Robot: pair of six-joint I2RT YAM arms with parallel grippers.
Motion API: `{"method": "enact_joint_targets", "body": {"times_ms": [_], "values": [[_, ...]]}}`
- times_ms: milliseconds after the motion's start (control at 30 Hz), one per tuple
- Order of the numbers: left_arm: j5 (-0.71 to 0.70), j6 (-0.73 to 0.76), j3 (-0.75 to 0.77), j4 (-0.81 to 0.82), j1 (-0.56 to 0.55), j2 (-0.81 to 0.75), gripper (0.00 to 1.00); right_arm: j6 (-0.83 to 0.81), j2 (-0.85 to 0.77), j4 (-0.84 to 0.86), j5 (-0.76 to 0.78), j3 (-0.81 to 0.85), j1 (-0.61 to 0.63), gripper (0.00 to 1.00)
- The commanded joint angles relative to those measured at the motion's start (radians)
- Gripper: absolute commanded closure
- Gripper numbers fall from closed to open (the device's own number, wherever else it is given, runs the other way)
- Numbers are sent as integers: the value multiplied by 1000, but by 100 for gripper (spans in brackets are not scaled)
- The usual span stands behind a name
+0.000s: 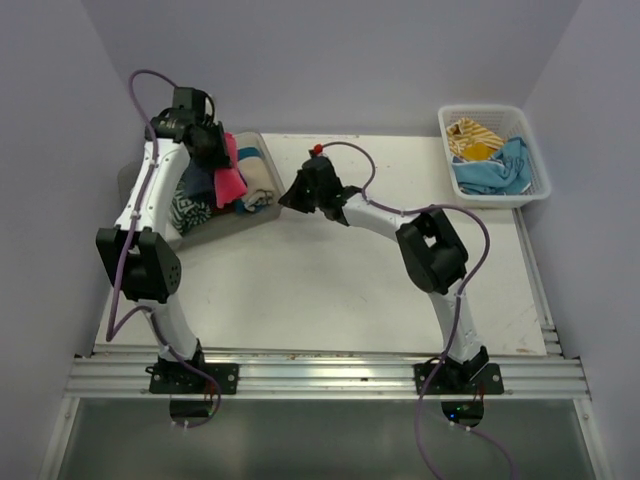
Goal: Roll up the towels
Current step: Place the rolled towel into the container
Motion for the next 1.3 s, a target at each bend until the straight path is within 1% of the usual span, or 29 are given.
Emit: {"method": "enact_joint_targets", "body": {"times_ms": [0,67,167,333,500,600,767,867,900,1067,1200,1267], "values": [[68,-35,87,73,-38,35,98,-80,-87,2,-31,-59,52,100],[117,-67,107,91,-44,57,99,-77,-95,4,-25,-82,62,100],[140,-90,112,122,-44,72,99,-71,-98,30,-28,-99,73,100],[164,-121,221,108,-44,190,99,-63,-109,36,-19,-134,92,100],[133,-127,279,67,-40,262,99,-53,-133,47,3,-185,96,100],[107,-126,278,44,-27,279,99,-50,-162,61,33,-225,98,100],[85,-83,317,-31,-7,331,99,-45,-191,82,44,-263,118,100],[67,-73,301,-57,-7,322,99,-53,-194,76,49,-271,139,100],[62,-75,279,-53,-7,302,99,-54,-191,68,71,-271,147,100],[33,-92,210,-61,6,259,99,-53,-204,68,92,-297,156,100],[22,-81,213,-94,14,264,99,-71,-225,58,139,-320,158,100],[39,-76,221,-113,26,267,99,-80,-231,50,177,-328,158,100]]}}
